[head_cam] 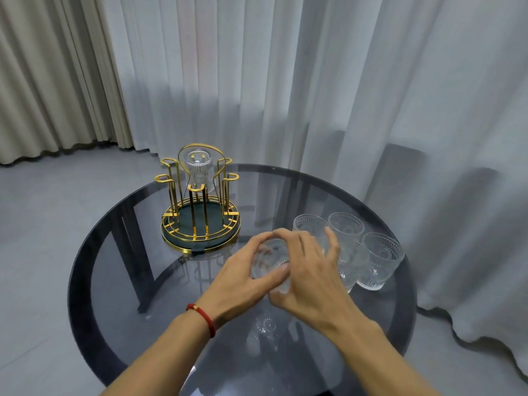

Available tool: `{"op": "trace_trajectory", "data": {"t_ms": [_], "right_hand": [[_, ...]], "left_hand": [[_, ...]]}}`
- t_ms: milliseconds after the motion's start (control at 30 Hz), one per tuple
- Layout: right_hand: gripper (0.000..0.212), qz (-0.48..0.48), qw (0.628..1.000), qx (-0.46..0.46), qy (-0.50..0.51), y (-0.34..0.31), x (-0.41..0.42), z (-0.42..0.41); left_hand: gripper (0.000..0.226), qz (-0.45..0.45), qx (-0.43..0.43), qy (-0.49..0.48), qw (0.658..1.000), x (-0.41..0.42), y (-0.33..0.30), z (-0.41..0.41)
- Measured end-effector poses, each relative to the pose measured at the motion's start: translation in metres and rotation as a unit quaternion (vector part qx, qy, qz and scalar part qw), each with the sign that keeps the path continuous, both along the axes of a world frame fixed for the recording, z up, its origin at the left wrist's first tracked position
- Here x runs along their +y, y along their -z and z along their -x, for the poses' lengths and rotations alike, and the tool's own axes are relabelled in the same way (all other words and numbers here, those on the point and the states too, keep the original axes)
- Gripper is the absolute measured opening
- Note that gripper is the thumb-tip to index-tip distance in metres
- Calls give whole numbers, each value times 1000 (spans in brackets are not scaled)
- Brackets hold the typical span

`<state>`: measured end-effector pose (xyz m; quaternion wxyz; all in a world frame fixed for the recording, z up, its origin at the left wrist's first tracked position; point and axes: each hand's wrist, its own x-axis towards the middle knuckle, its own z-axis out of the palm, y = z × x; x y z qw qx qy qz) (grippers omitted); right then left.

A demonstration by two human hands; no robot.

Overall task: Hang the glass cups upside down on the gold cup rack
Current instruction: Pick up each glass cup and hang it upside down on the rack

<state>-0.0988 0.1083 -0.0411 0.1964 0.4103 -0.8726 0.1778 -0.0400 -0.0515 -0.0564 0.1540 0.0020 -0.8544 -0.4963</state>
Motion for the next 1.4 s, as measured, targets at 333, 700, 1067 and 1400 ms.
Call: {"op": "trace_trajectory", "data": {"t_ms": [333, 700, 1067, 1400], "right_hand": [[70, 183, 945, -259, -75, -10, -21, -5], [43, 339, 822, -457, -28, -11, -39, 15], [61, 481, 826, -285, -73, -152, -135, 91], [67, 141, 955, -236, -111, -183, -287, 112]], "left_hand": [[42, -359, 6, -28, 933, -24, -18, -8], [34, -278, 0, -148, 949, -72, 11, -3], [69, 215, -112, -280, 929, -105, 66, 6], [65, 258, -118, -290, 914, -105, 78, 9]]}}
